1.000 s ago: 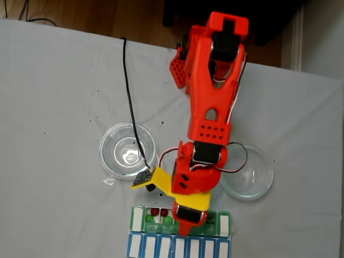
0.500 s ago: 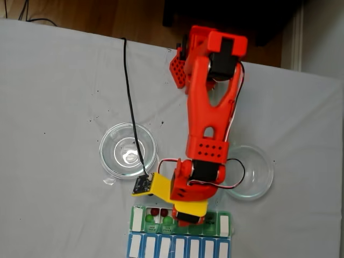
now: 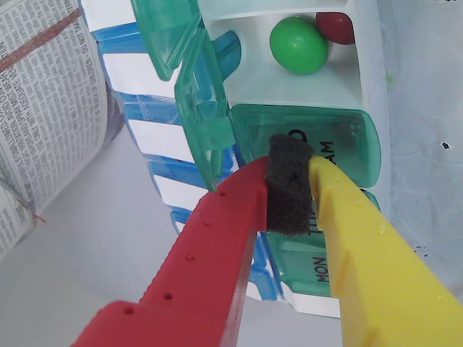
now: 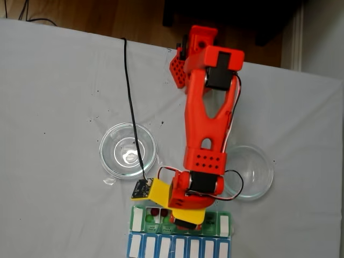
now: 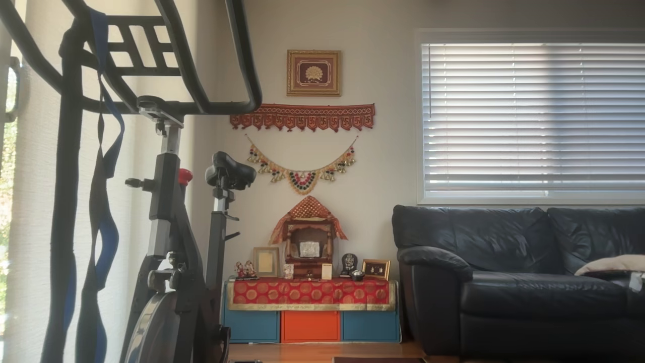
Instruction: Sort medicines into box.
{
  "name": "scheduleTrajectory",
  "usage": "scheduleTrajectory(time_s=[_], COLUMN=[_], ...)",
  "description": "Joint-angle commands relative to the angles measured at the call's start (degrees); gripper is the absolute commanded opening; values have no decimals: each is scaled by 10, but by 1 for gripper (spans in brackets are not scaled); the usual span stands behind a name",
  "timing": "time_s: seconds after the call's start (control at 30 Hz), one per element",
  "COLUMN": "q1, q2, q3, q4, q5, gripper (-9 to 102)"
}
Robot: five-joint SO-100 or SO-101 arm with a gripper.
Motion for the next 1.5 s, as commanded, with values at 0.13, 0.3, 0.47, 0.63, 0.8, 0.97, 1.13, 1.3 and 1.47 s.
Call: scheduleTrajectory(time_s=[0.13,0.3,0.47,0.63,0.8,0.97,1.13,1.3,1.47], q1=[2,11,23,33,40,49,51,45,35], q2=[165,215,249,262,227,179,142,111,52], q3=[133,190,213,214,189,141,113,76,40], q4=[-153,-281,-345,-361,-341,-273,-233,-138,-83], q5=[7,69,101,112,78,47,27,2,6], gripper=[2,1,1,1,1,1,1,1,1])
